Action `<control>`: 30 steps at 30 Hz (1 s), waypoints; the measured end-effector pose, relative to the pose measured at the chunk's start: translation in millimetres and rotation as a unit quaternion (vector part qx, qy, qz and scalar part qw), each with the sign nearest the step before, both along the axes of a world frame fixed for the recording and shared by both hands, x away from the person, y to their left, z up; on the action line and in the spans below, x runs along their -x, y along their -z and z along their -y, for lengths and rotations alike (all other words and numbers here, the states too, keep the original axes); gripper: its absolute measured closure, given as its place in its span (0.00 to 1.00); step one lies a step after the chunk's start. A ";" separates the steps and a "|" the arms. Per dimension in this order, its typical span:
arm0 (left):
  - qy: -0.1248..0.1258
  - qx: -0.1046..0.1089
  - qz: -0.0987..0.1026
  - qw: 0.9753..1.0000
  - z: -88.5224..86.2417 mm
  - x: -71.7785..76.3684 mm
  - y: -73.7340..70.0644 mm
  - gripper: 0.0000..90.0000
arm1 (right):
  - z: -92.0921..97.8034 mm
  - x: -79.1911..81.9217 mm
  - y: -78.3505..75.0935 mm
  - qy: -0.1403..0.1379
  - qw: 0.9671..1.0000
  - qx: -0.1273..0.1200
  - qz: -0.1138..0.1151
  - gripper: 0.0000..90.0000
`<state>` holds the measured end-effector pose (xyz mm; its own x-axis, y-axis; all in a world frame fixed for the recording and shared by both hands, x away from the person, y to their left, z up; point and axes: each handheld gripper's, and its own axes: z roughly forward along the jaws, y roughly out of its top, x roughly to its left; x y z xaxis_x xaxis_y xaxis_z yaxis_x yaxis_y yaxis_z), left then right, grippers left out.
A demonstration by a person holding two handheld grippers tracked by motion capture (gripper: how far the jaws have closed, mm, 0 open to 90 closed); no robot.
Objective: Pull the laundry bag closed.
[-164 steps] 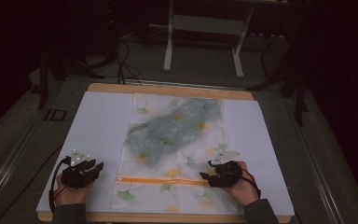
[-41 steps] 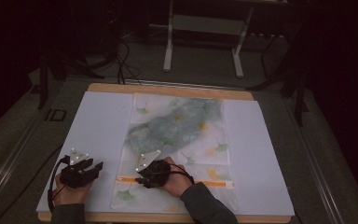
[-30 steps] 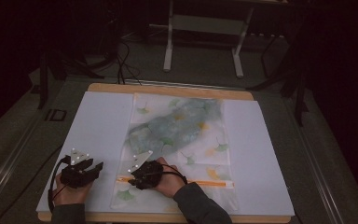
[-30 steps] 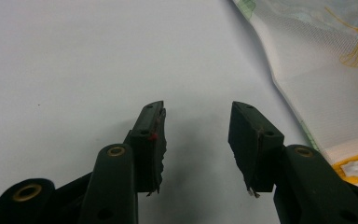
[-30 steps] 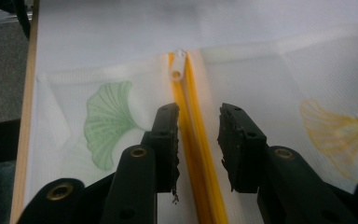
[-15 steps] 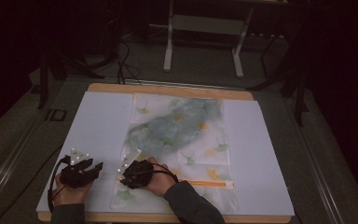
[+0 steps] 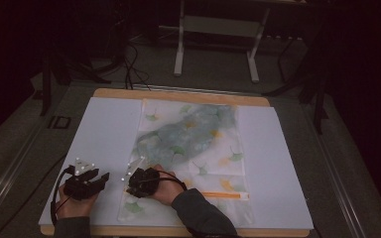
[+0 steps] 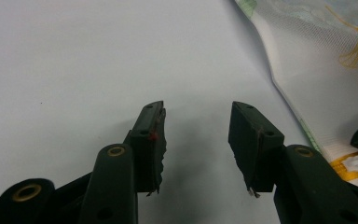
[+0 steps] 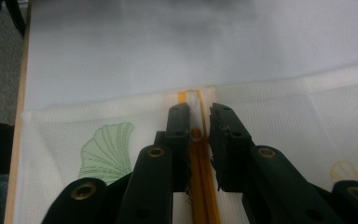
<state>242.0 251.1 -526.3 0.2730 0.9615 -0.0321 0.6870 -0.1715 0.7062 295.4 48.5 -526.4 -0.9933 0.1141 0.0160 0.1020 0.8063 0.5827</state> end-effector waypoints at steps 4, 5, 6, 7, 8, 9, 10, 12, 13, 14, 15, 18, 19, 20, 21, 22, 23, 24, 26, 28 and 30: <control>0.001 -0.002 -0.001 1.000 0.7 0.4 -0.2 0.64 | -5.0 1.6 -1.8 -0.009 1.000 0.017 0.010 0.89; 0.001 -0.003 -0.002 1.000 1.0 0.4 -0.2 0.64 | -6.1 1.9 -2.1 -0.012 1.000 0.021 0.010 0.92; 0.001 -0.004 -0.002 1.000 1.3 0.4 -0.2 0.64 | -7.3 2.1 -2.3 -0.016 0.999 0.025 0.011 0.92; 0.001 -0.006 -0.004 1.000 1.5 0.6 -0.3 0.64 | -8.1 2.4 -2.8 -0.018 0.999 0.029 0.013 0.93; 0.001 -0.006 -0.004 1.000 1.8 0.8 -0.3 0.65 | -8.7 2.3 -3.3 -0.019 0.999 0.031 0.014 0.93; 0.002 -0.005 -0.005 1.000 2.0 1.0 -0.4 0.64 | -8.9 2.5 -3.6 -0.017 0.999 0.033 0.012 0.93; 0.003 -0.004 -0.005 1.000 2.3 1.2 -0.5 0.65 | -8.8 2.5 -3.9 -0.018 0.999 0.033 0.013 0.93; 0.005 -0.002 -0.006 1.000 2.9 1.8 -0.7 0.64 | -7.4 2.5 -4.3 -0.016 0.999 0.031 0.011 0.93; 0.006 -0.002 -0.007 1.000 3.5 2.2 -0.9 0.64 | -6.4 2.5 -4.1 -0.014 0.999 0.029 0.009 0.93; 0.009 -0.004 -0.007 1.000 4.0 2.5 -1.1 0.64 | -5.4 2.2 -4.3 -0.014 0.999 0.028 0.008 0.93; 0.010 -0.004 -0.007 1.000 4.8 2.9 -1.4 0.64 | -4.6 2.0 -4.2 -0.014 1.000 0.025 0.007 0.93; 0.011 -0.007 -0.008 1.000 5.6 4.3 -2.0 0.65 | -2.2 3.1 -5.1 -0.012 1.000 0.022 0.008 0.93; 0.012 -0.005 -0.009 1.000 5.6 4.8 -2.1 0.65 | -1.2 3.4 -5.9 -0.012 1.000 0.021 0.010 0.93; 0.012 -0.003 -0.010 1.000 5.6 5.3 -2.3 0.65 | -0.1 3.8 -6.9 -0.012 1.000 0.019 0.010 0.93; 0.013 -0.003 -0.011 1.000 5.6 5.9 -2.7 0.65 | 0.9 4.3 -7.6 -0.010 1.000 0.018 0.010 0.94; 0.014 -0.002 -0.012 1.000 5.7 6.4 -3.3 0.65 | 1.9 4.5 -8.1 -0.010 1.000 0.016 0.012 0.94; 0.016 -0.001 -0.011 1.000 6.0 7.1 -3.7 0.65 | 2.9 4.5 -8.8 -0.010 1.000 0.017 0.013 0.93; 0.019 -0.001 -0.011 1.000 6.5 7.9 -4.4 0.66 | 3.8 4.8 -9.4 -0.009 1.000 0.017 0.012 0.93; 0.024 -0.001 -0.012 1.000 7.6 9.0 -5.0 0.65 | 5.3 4.7 -10.3 -0.008 1.000 0.014 0.013 0.94; 0.029 0.003 -0.017 0.999 9.4 9.6 -4.9 0.65 | 6.6 5.3 -11.0 -0.008 1.000 0.013 0.014 0.94; 0.036 0.004 -0.023 0.999 11.2 10.5 -5.1 0.65 | 7.5 5.8 -11.6 -0.010 1.000 0.015 0.015 0.94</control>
<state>231.6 239.9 -521.2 0.3397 0.9390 -0.0539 0.7044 -0.2161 0.6762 289.6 41.0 -514.8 -0.9953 0.0950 -0.0166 0.0694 0.8250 0.5608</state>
